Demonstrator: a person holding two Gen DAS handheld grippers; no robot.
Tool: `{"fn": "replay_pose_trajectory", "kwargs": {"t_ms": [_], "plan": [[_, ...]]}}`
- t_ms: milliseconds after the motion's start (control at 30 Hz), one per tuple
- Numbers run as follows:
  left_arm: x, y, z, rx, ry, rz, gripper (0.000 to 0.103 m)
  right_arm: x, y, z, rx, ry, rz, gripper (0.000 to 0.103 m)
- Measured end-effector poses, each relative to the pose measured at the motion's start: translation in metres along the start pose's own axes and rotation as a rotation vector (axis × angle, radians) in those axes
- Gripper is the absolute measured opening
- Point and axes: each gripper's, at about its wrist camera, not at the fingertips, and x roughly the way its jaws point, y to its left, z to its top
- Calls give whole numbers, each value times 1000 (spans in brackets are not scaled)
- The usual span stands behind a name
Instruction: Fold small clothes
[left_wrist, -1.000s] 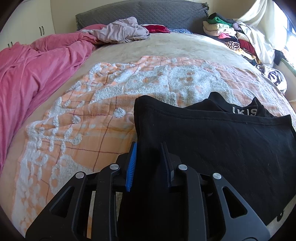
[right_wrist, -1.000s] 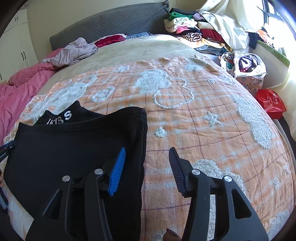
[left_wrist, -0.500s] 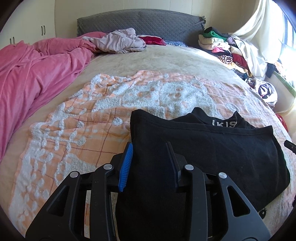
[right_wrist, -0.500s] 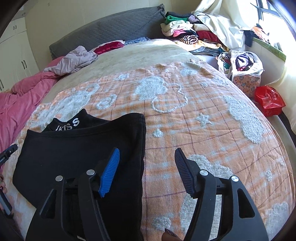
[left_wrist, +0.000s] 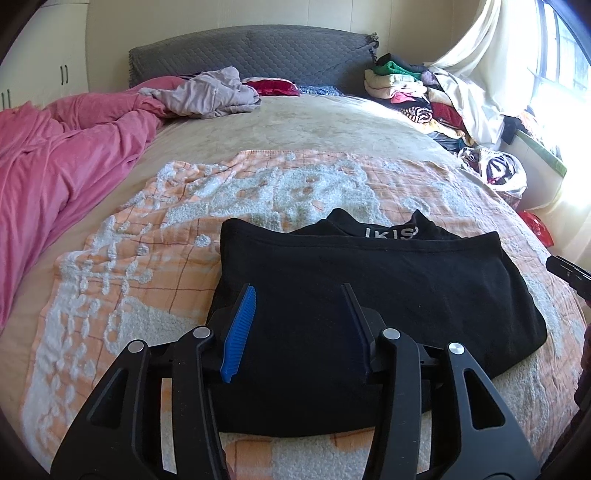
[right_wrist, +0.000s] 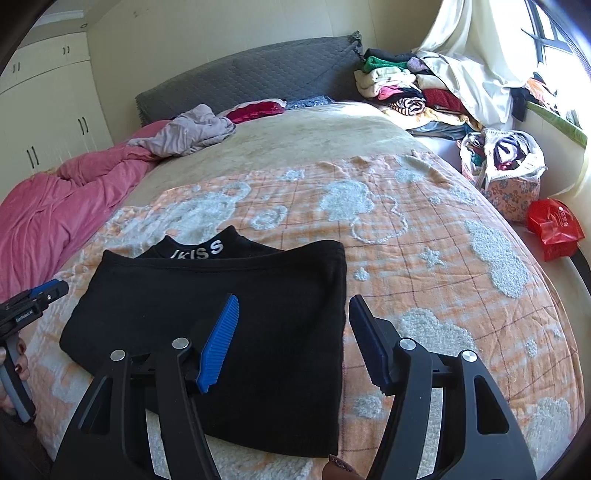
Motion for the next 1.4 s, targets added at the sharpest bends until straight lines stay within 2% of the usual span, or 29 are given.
{"fn": "replay_pose_trajectory", "kwargs": {"t_ms": [67,300,567,900,1033,1400], "plan": [[-1,-4,-3,13,5,1,44,-2,9,-2,-22,1,18,61],[9,-19,-19,64,51,-9,44,3,33,-19,-95,41,32,62],[37,-22,-46,86,165,27,47,16,44,-32,-132,100,41,62],[33,-14,-65,56,180,-10,48,34,51,-50,-182,169,14,62],[33,-16,-71,62,179,-6,48,49,41,-68,-146,281,-7,62],[31,-16,-76,57,182,-10,48,44,38,-78,-123,268,-1,63]]}}
